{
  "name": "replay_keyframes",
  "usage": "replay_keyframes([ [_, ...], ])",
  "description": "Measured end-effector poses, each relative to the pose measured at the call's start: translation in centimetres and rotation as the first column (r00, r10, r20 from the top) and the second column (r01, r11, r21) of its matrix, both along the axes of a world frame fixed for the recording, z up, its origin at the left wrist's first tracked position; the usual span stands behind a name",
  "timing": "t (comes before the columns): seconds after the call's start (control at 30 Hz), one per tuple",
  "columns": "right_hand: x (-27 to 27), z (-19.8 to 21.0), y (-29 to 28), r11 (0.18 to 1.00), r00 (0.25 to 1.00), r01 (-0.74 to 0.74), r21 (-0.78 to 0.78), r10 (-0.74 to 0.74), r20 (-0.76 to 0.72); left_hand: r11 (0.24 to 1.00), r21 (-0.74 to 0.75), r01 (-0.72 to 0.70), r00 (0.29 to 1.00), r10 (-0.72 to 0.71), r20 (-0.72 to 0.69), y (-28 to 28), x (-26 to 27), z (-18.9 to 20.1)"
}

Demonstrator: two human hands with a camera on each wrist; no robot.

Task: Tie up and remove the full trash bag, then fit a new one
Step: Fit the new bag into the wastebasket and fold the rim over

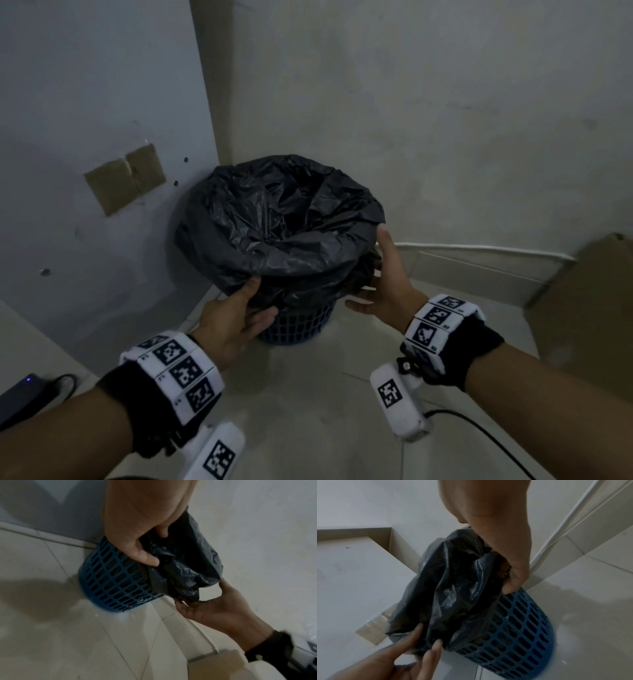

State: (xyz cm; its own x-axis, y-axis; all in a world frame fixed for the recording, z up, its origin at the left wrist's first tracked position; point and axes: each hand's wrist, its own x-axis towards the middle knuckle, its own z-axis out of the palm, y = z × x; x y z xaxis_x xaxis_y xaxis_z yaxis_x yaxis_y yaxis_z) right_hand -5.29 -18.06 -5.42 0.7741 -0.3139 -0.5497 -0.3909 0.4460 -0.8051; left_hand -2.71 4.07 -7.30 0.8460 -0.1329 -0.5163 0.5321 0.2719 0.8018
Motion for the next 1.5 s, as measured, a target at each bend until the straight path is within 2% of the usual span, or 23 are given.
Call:
replay_keyframes([
  [0.07,0.4,0.1,0.2,0.998,0.997,-0.069,-0.002,0.069,0.02,0.998,-0.062,-0.015,0.999,0.018,0.046,-0.4,-0.4,0.4],
  [0.13,1.1,0.4,0.5,0.993,0.994,-0.102,0.062,0.099,0.045,0.994,-0.099,-0.045,0.994,0.054,0.092,-0.8,-0.8,0.9],
  [0.23,2.6,0.4,0.4,0.99,0.994,-0.031,0.14,0.015,0.107,0.995,-0.087,-0.058,0.992,0.067,0.109,-1.2,-1.4,1.4],
  [0.33,3.9,0.3,0.3,0.993,0.988,0.054,0.109,-0.069,0.136,0.996,-0.078,0.032,0.995,-0.025,0.096,-1.9,-1.5,2.3],
  [0.5,5.4,0.1,0.8,0.995,0.985,0.089,0.035,-0.093,0.148,0.97,-0.218,0.106,0.99,-0.083,0.111,-3.2,-0.3,4.3],
  [0.77,6.7,0.8,3.1,0.987,0.979,0.162,-0.004,-0.16,0.126,0.904,-0.427,-0.024,0.993,0.069,0.091,-3.7,1.8,4.7],
  [0.83,6.9,0.8,3.7,0.986,0.978,0.167,-0.015,-0.163,0.128,0.898,-0.438,-0.047,0.994,0.085,0.068,-3.6,2.5,4.6],
  [0.93,6.9,0.8,4.5,0.986,0.979,0.165,-0.035,-0.16,0.127,0.919,-0.395,-0.008,0.996,0.043,0.08,-3.5,2.3,4.3],
  [1.03,7.0,0.7,4.8,0.983,0.978,0.172,-0.065,-0.163,0.126,0.973,-0.213,0.091,0.988,-0.061,0.141,-3.3,1.6,3.6],
  [1.13,6.7,0.6,5.1,0.985,0.983,0.153,-0.075,-0.143,0.118,0.975,-0.139,0.175,0.978,-0.155,0.14,-2.7,1.8,3.5],
  [1.23,6.2,0.7,5.8,0.978,0.982,0.166,-0.123,-0.153,0.113,0.972,-0.074,0.222,0.957,-0.202,0.209,-2.5,2.5,2.9],
  [1.37,5.9,0.6,6.5,0.979,0.987,0.132,-0.155,-0.115,0.113,0.999,0.0,0.054,0.949,-0.051,0.31,-2.0,2.9,2.2],
  [1.5,5.2,0.4,6.8,0.983,0.993,0.074,-0.167,-0.058,0.1,0.979,0.148,-0.142,0.917,0.074,0.392,-2.0,3.3,1.7],
])
